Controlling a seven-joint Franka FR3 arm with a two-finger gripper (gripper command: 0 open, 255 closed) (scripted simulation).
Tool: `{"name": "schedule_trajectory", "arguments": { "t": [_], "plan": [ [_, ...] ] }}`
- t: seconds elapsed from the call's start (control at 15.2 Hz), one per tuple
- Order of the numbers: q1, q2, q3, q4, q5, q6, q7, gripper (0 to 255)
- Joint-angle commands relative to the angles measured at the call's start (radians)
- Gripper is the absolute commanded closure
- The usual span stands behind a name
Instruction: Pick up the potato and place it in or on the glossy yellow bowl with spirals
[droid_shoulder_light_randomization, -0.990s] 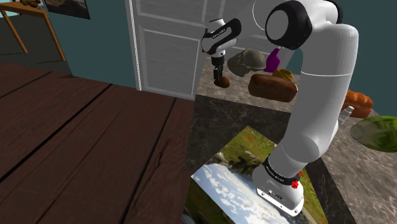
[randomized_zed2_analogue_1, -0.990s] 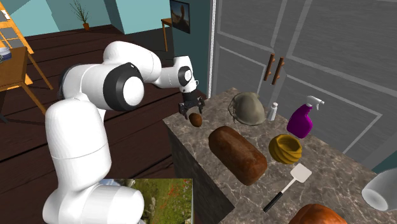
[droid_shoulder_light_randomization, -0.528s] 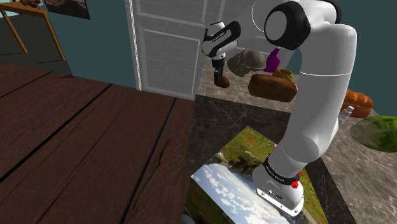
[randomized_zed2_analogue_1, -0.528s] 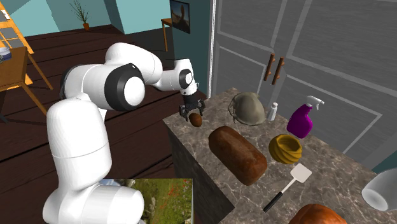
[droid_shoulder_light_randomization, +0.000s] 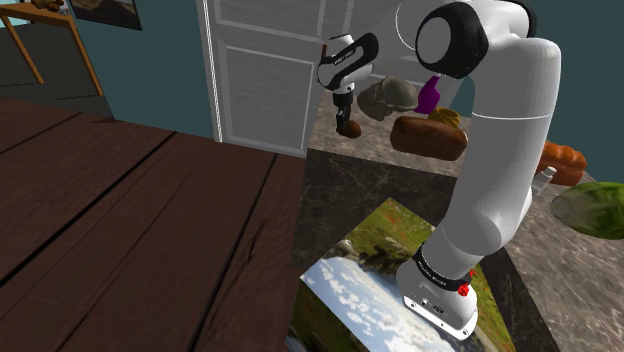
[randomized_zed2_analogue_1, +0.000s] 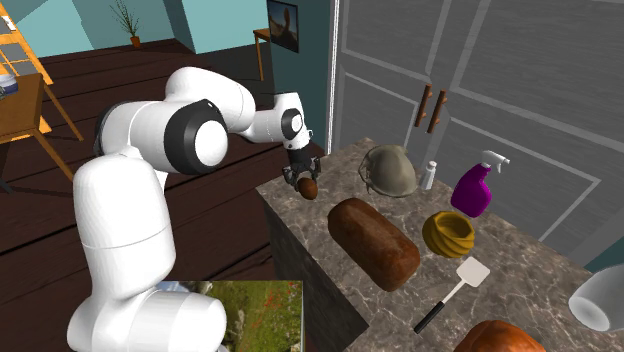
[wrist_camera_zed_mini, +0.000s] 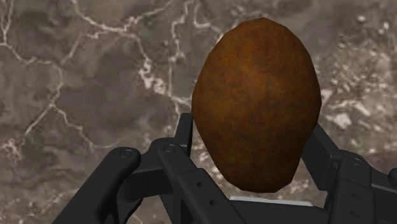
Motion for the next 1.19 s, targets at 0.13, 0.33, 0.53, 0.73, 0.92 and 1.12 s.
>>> {"name": "schedule_trajectory", "arguments": {
  "t": [0.13,0.33,0.53,0.73,0.92,1.12],
  "plan": [
    [0.0,0.0,0.0,0.0,0.0,0.0,0.0,255],
    [0.002,-0.014,-0.001,0.008,-0.002,-0.022,-0.002,255],
    [0.004,-0.033,-0.003,0.023,-0.006,-0.055,-0.006,255],
    [0.006,-0.051,-0.005,0.04,-0.009,-0.089,-0.01,255],
    [0.008,-0.068,-0.007,0.059,-0.012,-0.124,-0.014,255],
    [0.01,-0.083,-0.008,0.08,-0.015,-0.159,-0.019,255]
  ]
}}
